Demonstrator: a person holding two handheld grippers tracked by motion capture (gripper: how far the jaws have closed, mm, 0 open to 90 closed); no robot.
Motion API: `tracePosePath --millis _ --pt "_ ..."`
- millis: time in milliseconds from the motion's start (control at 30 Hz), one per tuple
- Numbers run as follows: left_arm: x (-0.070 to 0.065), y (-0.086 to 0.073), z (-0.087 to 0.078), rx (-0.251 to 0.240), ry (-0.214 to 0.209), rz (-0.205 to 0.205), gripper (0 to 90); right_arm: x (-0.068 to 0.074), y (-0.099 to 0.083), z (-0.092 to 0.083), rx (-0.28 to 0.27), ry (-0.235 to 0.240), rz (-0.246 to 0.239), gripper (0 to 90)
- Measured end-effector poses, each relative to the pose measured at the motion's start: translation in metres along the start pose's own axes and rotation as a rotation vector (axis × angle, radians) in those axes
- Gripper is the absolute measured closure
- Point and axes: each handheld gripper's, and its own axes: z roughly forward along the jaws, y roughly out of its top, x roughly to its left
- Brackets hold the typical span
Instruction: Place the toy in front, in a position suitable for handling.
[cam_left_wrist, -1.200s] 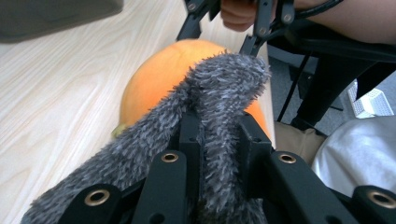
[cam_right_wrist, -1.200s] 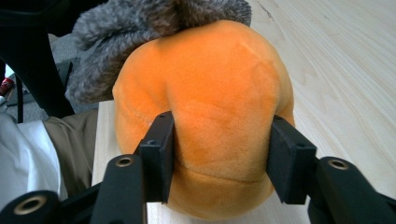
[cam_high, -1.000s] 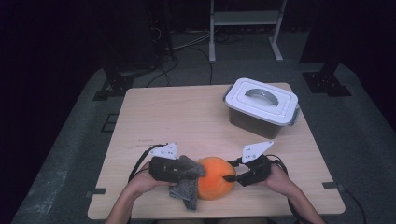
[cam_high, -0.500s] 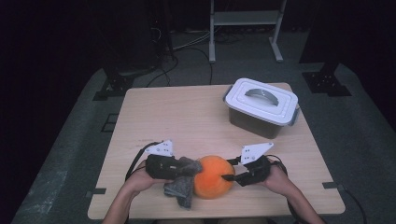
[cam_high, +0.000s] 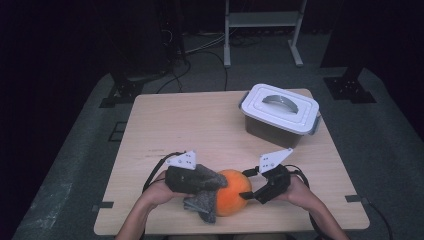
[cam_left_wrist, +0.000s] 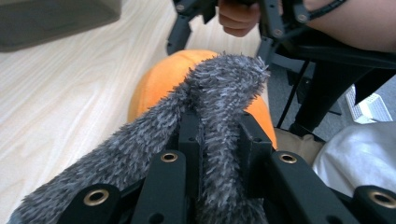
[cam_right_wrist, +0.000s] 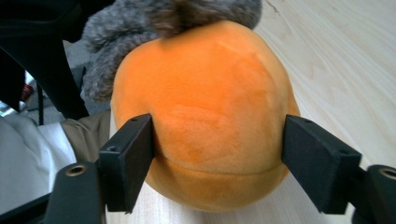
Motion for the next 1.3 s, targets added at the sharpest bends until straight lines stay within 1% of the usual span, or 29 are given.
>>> tracePosePath --millis 67,100,167,200,233,267,333,400,467,500,567,633,667,733,767,800,867,900,967,1000,1067,1100,1133,1167,1233,1300 --pt "-0.003 -0.001 0.0 -0.001 -0.009 0.002 74.7 -0.003 -0.002 0.002 0.016 0.015 0.027 21.7" --pt "-0.003 -0.001 0.0 0.002 -0.006 0.007 74.7 -0.004 -0.003 0.004 0.026 0.017 0.034 21.8" --pt "-0.003 -0.001 -0.001 0.004 0.0 0.011 74.7 -0.004 -0.003 0.004 0.029 0.025 0.056 24.4" --pt "-0.003 0.0 -0.001 0.001 0.007 0.013 74.7 -0.004 -0.003 0.004 0.028 0.024 0.055 28.3" --pt "-0.003 0.001 -0.001 -0.001 0.013 0.011 74.7 -0.003 -0.002 0.004 0.026 0.012 0.043 33.8" --pt "-0.003 0.003 -0.003 -0.005 0.021 0.014 74.8 -0.001 -0.001 0.003 0.019 -0.009 0.021 39.4" --pt "-0.002 0.008 -0.007 -0.007 0.042 0.022 74.8 0.003 0.002 0.0 -0.004 -0.043 -0.012 45.6" --pt "-0.002 0.014 -0.011 -0.016 0.059 0.033 74.8 0.005 0.005 -0.003 -0.023 -0.075 -0.032 46.8" --pt "-0.004 0.021 -0.011 -0.035 0.051 0.039 74.8 0.006 0.009 -0.004 -0.018 -0.108 -0.055 46.8" --pt "-0.006 0.025 -0.009 -0.029 0.048 0.056 74.8 0.008 0.011 -0.004 -0.019 -0.118 -0.058 46.8" --pt "-0.008 0.031 -0.003 -0.013 0.045 0.078 74.8 0.012 0.015 -0.001 -0.023 -0.116 -0.089 46.9" --pt "-0.008 0.033 0.0 -0.005 0.037 0.082 74.8 0.019 0.017 0.003 -0.01 -0.124 -0.13 47.0" --pt "-0.007 0.031 0.0 -0.006 0.035 0.078 74.8 0.02 0.017 0.003 -0.007 -0.127 -0.139 47.0" --pt "-0.006 0.025 0.002 -0.007 0.03 0.061 74.9 0.019 0.015 0.002 0.0 -0.114 -0.128 45.1" --pt "-0.006 0.021 0.004 0.001 0.024 0.06 75.1 0.018 0.013 0.001 0.005 -0.1 -0.114 41.8" --pt "-0.008 0.015 0.006 -0.004 0.017 0.046 75.1 0.017 0.012 0.001 0.008 -0.091 -0.103 38.2" --pt "-0.008 0.01 0.006 -0.005 0.012 0.04 75.1 0.014 0.01 0.001 0.018 -0.079 -0.084 32.9" --pt "-0.008 0.007 0.006 -0.011 0.008 0.032 75.1 0.013 0.01 0.001 0.017 -0.072 -0.074 31.7" --pt "-0.009 0.002 0.002 -0.016 -0.002 0.02 75.1 0.009 0.009 0.0 0.012 -0.045 -0.035 28.4" --pt "-0.009 0.0 0.0 -0.016 -0.003 0.018 75.1 0.008 0.009 0.001 0.014 -0.039 -0.022 26.8" --pt "-0.009 -0.002 -0.003 -0.018 -0.006 0.009 75.0 0.006 0.007 0.004 0.014 -0.027 0.001 26.1" --pt "-0.01 -0.002 -0.003 -0.018 -0.005 0.006 75.0 0.005 0.007 0.007 0.013 -0.016 0.014 26.7" --pt "-0.01 -0.003 -0.003 -0.018 -0.003 0.005 75.0 0.006 0.007 0.01 0.007 -0.013 0.017 29.7" --pt "-0.01 -0.003 -0.004 -0.02 -0.002 0.002 75.0 0.007 0.007 0.011 0.001 -0.019 0.004 34.2" --pt "-0.009 -0.001 -0.005 -0.022 0.008 0.01 75.0 0.009 0.007 0.009 -0.013 -0.031 -0.018 44.1" --pt "-0.009 0.003 -0.006 -0.021 0.014 0.021 75.1 0.012 0.007 0.009 -0.024 -0.045 -0.044 49.2"
